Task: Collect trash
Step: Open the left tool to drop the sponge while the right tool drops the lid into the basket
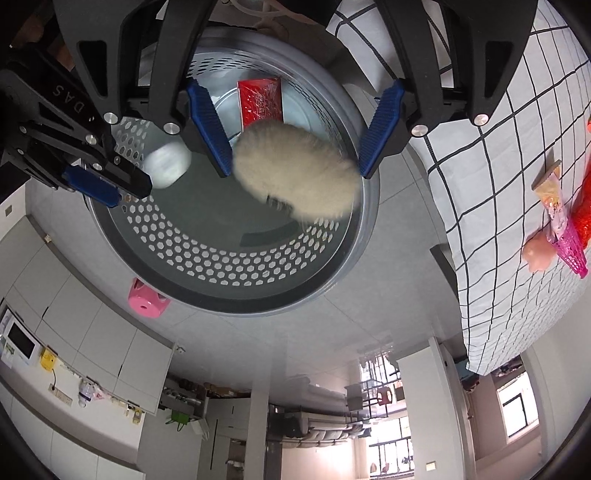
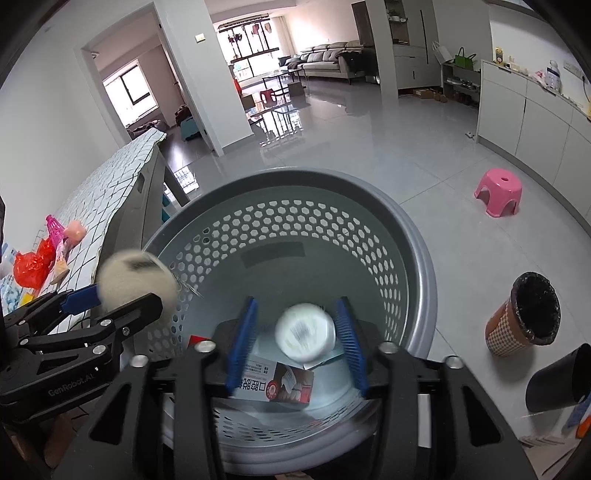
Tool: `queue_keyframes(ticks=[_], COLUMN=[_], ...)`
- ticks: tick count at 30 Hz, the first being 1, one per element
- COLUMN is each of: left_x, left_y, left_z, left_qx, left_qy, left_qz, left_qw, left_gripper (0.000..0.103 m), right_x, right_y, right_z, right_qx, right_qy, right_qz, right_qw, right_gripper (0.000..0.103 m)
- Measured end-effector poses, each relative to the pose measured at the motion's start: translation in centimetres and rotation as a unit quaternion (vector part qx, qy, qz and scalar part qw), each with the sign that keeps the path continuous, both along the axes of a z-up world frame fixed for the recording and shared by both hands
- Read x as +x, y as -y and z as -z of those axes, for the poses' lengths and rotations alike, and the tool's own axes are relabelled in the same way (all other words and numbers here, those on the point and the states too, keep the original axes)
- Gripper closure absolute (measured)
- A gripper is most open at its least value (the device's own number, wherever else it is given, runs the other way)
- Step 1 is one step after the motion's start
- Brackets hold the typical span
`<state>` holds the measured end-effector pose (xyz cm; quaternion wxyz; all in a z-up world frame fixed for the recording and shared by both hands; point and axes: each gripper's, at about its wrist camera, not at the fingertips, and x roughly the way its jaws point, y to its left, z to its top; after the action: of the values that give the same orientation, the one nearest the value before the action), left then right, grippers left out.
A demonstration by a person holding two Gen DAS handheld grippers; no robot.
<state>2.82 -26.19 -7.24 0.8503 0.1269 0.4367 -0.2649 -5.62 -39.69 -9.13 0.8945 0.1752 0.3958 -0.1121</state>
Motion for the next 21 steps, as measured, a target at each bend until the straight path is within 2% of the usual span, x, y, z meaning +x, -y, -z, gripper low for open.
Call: queue_keyframes(ticks=[21], left_x=[-1.0], left_y=[-1.8], left_z=[-1.5], left_qx=[-0.014], left_qy=[0.016], left_qz=[-0.013], left_qw=[0.9997], left_gripper=[0.031], right_x=[-1.6], right_y=[-0.6], right_z=[-1.4], right_qx=[-0.008], right_qy=[0.016], right_qz=[0.009], right_qw=[1.0], right_gripper=[0.046])
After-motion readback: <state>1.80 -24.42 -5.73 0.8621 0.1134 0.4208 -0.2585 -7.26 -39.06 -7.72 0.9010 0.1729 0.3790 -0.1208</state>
